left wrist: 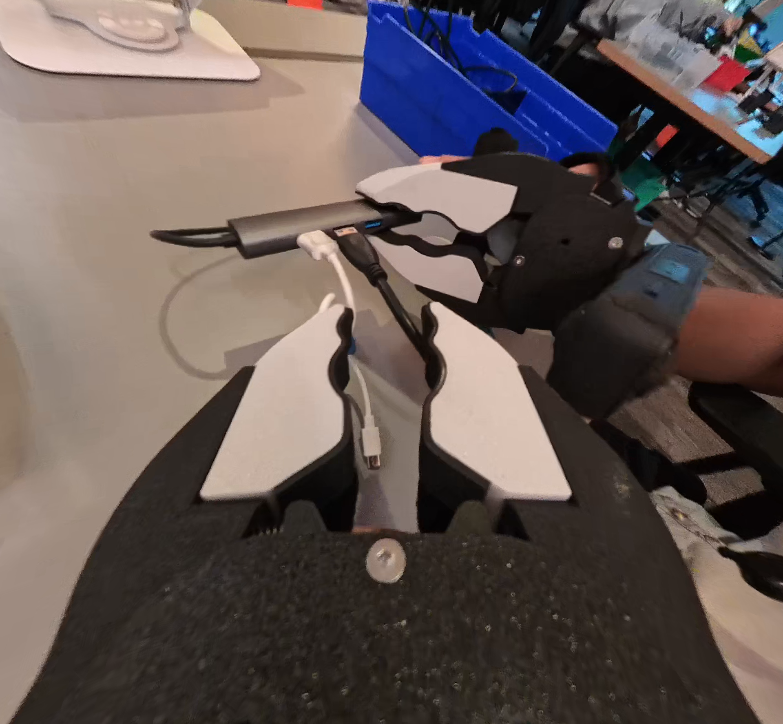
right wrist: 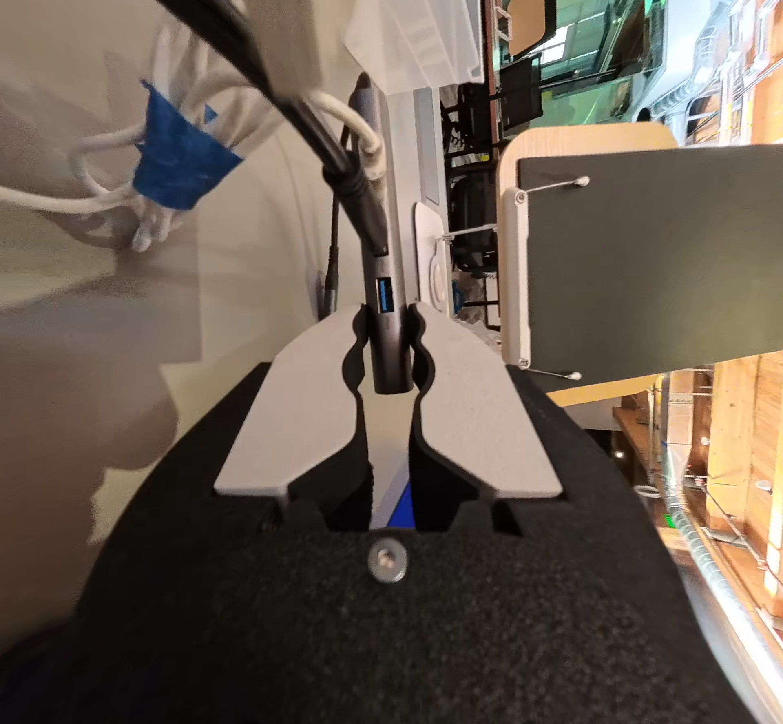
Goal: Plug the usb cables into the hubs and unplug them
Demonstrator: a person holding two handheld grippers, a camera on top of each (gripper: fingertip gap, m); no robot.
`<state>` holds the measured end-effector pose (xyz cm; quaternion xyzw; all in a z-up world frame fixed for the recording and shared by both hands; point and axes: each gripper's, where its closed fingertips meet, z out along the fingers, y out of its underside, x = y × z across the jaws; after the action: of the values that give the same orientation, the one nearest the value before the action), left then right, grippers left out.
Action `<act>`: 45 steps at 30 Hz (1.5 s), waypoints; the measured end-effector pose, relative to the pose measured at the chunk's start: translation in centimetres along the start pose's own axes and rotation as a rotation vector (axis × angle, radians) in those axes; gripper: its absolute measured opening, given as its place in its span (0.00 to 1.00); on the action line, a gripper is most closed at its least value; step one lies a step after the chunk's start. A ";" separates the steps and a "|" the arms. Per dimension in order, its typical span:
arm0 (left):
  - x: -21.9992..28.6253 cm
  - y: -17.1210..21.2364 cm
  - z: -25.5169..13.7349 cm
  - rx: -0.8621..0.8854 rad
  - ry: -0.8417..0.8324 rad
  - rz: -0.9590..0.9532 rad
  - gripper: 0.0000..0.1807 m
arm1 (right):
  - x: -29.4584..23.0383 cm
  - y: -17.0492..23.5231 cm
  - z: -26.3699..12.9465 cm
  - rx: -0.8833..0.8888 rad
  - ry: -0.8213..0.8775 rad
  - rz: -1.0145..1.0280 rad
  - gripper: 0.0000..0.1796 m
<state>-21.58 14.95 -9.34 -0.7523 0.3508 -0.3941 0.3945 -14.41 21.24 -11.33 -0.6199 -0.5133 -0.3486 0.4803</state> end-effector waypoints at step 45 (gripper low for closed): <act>-2.1 3.7 -0.2 -0.211 0.027 0.209 0.02 | -4.4 -2.8 -3.6 0.442 -0.043 -0.084 0.09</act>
<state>-23.44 14.99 -13.20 -0.7435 0.4721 -0.3218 0.3476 -17.96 16.54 -13.70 -0.4849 -0.6126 -0.2340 0.5786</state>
